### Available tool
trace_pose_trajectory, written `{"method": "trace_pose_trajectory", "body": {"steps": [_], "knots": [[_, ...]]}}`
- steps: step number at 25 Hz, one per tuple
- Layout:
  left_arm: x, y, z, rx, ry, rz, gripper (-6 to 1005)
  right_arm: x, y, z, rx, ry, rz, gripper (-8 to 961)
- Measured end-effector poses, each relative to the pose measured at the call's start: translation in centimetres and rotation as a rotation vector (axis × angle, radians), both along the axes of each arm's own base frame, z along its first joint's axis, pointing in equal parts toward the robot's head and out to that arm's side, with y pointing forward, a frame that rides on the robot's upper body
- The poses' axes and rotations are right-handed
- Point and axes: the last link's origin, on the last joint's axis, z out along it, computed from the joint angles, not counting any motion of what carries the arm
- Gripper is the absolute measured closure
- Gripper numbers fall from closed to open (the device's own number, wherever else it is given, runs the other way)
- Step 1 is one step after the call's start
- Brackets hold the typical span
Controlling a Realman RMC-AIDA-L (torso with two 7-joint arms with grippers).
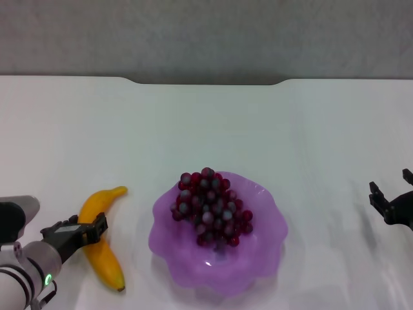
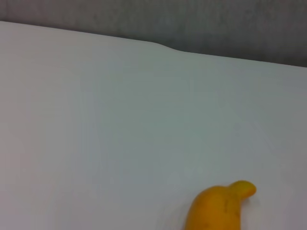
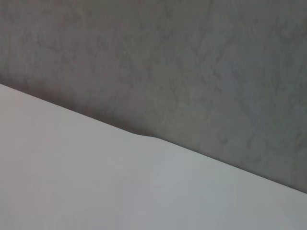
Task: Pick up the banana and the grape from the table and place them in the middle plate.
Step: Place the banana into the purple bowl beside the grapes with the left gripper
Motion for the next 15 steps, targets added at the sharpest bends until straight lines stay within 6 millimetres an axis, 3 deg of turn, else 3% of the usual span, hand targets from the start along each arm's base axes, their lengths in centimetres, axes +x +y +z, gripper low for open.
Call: {"method": "trace_pose_trajectory", "body": {"steps": [9, 15], "knots": [[0.0, 0.0, 0.2, 0.011, 0.002, -0.004, 436, 0.0, 0.0, 0.0, 0.002, 0.002, 0.000, 251], [1.0, 0.3, 1.2, 0.040, -0.015, -0.038, 440, 0.2, -0.2, 0.0, 0.000, 0.000, -0.005, 251]]}}
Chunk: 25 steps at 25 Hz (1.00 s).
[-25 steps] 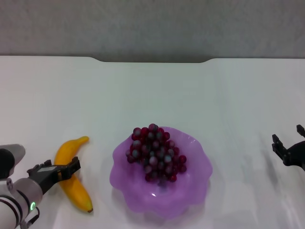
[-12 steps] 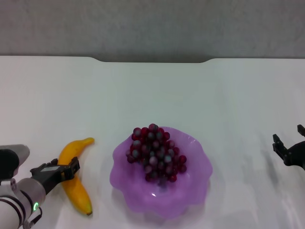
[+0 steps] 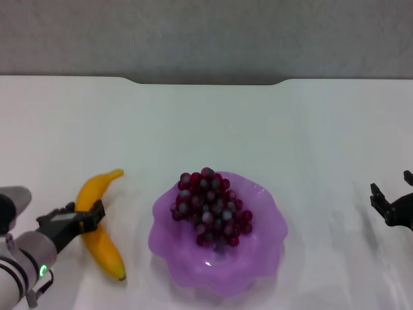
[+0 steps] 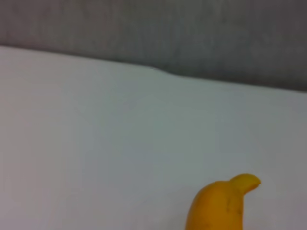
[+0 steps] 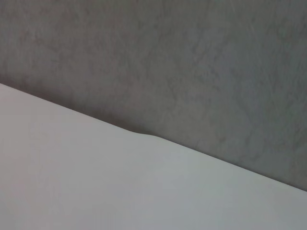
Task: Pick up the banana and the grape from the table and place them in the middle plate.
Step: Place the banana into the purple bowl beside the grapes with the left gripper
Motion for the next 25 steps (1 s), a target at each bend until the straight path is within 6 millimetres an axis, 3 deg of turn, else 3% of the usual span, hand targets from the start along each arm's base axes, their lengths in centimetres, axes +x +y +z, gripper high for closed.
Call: {"method": "trace_pose_trajectory", "body": {"steps": [6, 15, 20, 25], "knots": [[2.2, 0.0, 2.1, 0.002, -0.001, -0.060, 445, 0.2, -0.1, -0.1, -0.007, -0.006, -0.007, 251], [4.9, -0.2, 2.0, -0.139, -0.031, -0.101, 446, 0.4, -0.4, -0.1, -0.008, -0.007, -0.014, 251], [7.5, -0.2, 2.7, -0.186, -0.076, -0.189, 448, 0.5, -0.4, -0.1, -0.009, -0.009, -0.015, 252], [8.6, -0.8, 2.9, -0.239, -0.119, -0.269, 448, 0.5, -0.4, -0.1, -0.010, -0.009, -0.017, 252]]}}
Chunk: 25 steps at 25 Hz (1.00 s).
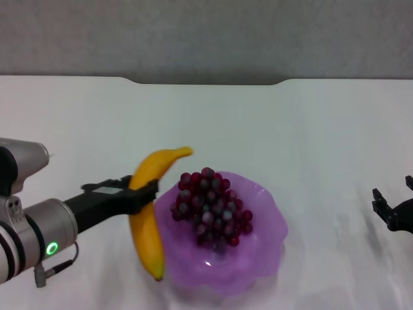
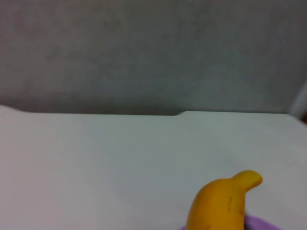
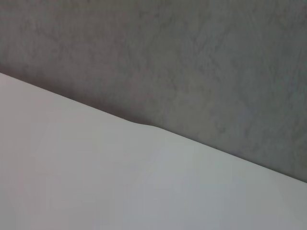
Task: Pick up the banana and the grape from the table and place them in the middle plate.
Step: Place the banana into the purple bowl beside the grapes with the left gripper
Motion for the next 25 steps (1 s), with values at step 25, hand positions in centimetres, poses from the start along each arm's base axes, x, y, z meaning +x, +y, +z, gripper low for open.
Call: {"method": "trace_pose_trajectory", "body": {"steps": [25], "knots": [[2.0, -2.9, -9.1, -0.253, 0.036, -0.433, 449, -0.6, 0.5, -0.1, 0.000, 0.005, 0.018, 253]]}}
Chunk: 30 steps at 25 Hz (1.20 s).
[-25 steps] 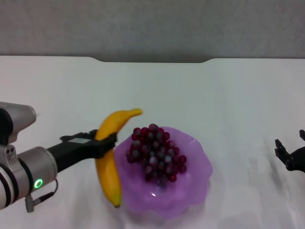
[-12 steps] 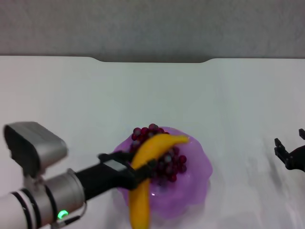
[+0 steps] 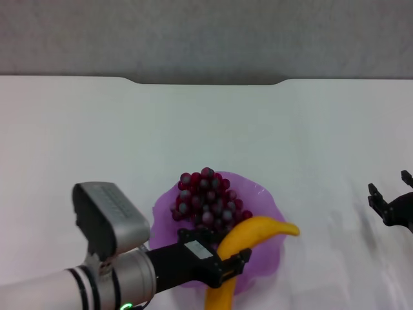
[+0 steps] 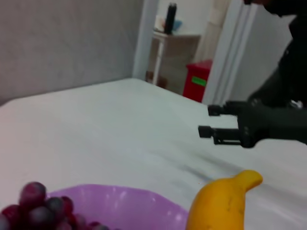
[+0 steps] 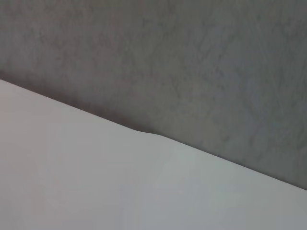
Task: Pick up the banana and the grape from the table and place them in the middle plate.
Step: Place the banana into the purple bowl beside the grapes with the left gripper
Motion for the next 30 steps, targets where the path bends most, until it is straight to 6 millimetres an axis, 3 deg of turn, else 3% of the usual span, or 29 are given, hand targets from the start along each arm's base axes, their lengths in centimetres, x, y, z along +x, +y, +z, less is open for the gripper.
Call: {"method": "trace_pose_trajectory", "body": {"steps": [11, 17, 21, 30], "knots": [[1.0, 3.1, 0.3, 0.064, 0.044, -0.014, 449, -0.1, 0.1, 0.0, -0.002, -0.001, 0.004, 253], [0.3, 4.6, 1.1, 0.159, 0.036, 0.092, 450, -0.1, 0.0, -0.1, -0.004, -0.002, 0.004, 253], [-0.3, 4.7, 0.8, 0.180, 0.037, 0.145, 450, -0.1, 0.0, -0.1, -0.004, -0.002, 0.005, 254], [0.8, 4.2, -0.2, 0.148, 0.004, 0.142, 450, -0.1, 0.0, 0.0, -0.004, -0.003, 0.004, 254]]}}
